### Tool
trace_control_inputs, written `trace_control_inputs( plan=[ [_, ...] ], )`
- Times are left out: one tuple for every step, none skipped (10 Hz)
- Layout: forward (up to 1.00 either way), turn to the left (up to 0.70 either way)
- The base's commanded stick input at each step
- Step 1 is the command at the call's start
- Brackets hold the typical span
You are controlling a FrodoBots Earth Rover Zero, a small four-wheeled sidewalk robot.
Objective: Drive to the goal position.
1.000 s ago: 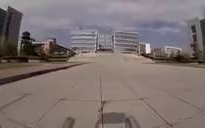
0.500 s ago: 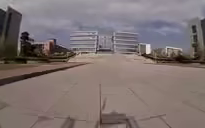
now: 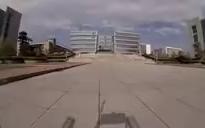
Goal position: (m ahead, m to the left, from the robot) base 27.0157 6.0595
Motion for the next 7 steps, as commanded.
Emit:
trace_control_inputs(
  plan=[
    [1.00, 0.00],
    [1.00, 0.00],
    [1.00, 0.00],
    [1.00, 0.00],
    [1.00, 0.00],
    [1.00, 0.00],
    [1.00, 0.00]
  ],
)
